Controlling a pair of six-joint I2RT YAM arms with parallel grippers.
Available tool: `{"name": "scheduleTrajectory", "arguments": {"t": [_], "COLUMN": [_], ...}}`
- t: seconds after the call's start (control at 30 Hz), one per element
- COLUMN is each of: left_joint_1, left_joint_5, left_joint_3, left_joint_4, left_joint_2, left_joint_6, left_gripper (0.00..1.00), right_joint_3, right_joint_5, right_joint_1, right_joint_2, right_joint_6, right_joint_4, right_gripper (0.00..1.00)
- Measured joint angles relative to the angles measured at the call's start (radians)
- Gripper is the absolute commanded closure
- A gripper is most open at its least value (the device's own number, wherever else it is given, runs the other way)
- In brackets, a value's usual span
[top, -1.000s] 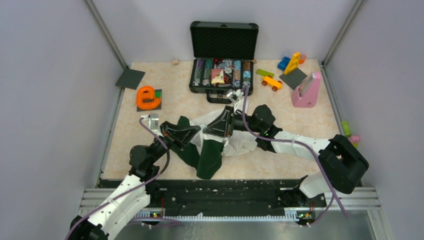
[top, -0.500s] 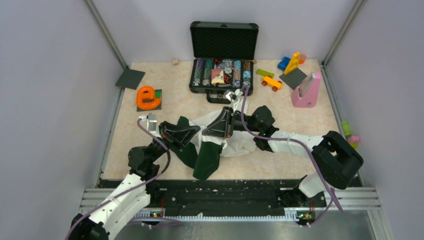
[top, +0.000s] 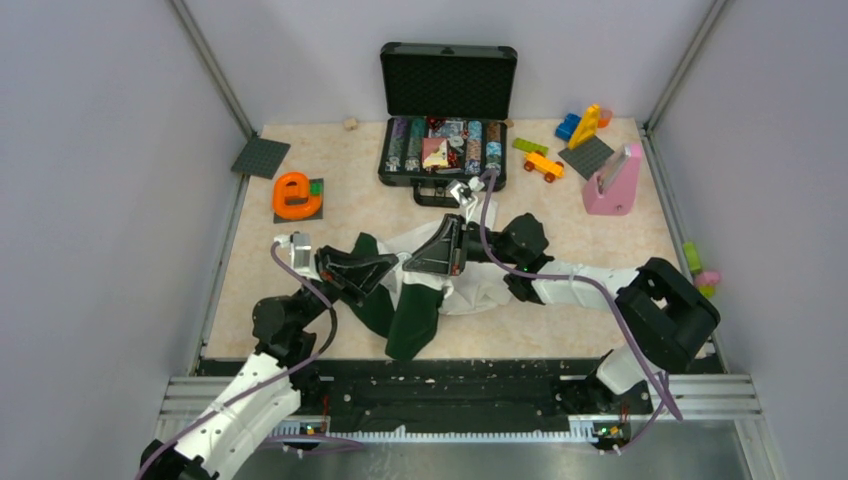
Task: Remove the brooch from the garment
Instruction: Remove the brooch from the clothes.
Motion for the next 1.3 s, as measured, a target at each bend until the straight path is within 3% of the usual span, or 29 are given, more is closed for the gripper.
{"name": "scheduleTrajectory", "arguments": {"t": [0.07,0.13,0.27,0.37,0.53,0.77,1.07,1.3], "left_joint_1": [0.000,0.000,-0.001,-0.003,-0.005,-0.005,-0.005,-0.005], "left_joint_5": [0.000,-0.001,0.013,0.040,0.092,0.134,0.188,0.208], "left_joint_3": [0.000,0.000,0.000,0.008,0.039,0.087,0.124,0.124], "left_joint_4": [-0.023,-0.063,-0.130,-0.161,-0.203,-0.254,-0.286,-0.303], "left_joint_2": [-0.014,-0.028,-0.035,-0.035,-0.018,0.041,0.140,0.161], "left_joint_6": [0.002,0.003,-0.023,-0.059,-0.100,-0.078,-0.059,-0.054], "left_gripper": [0.97,0.88,0.75,0.77,1.00,0.98,0.96,0.87], "right_joint_3": [0.000,0.002,0.029,0.051,0.116,0.217,0.280,0.373], "right_joint_5": [-0.008,-0.018,-0.063,-0.086,-0.145,-0.210,-0.270,-0.295], "right_joint_1": [0.000,0.000,-0.006,-0.008,-0.011,-0.035,-0.073,-0.077], "right_joint_2": [0.000,-0.002,-0.037,-0.081,-0.136,-0.140,-0.106,-0.071], "right_joint_6": [-0.009,-0.033,-0.154,-0.258,-0.423,-0.579,-0.699,-0.848], "right_joint_4": [-0.007,-0.031,-0.193,-0.329,-0.561,-0.827,-1.015,-1.223], "right_gripper": [1.00,1.00,1.00,1.00,1.00,1.00,1.00,1.00]}}
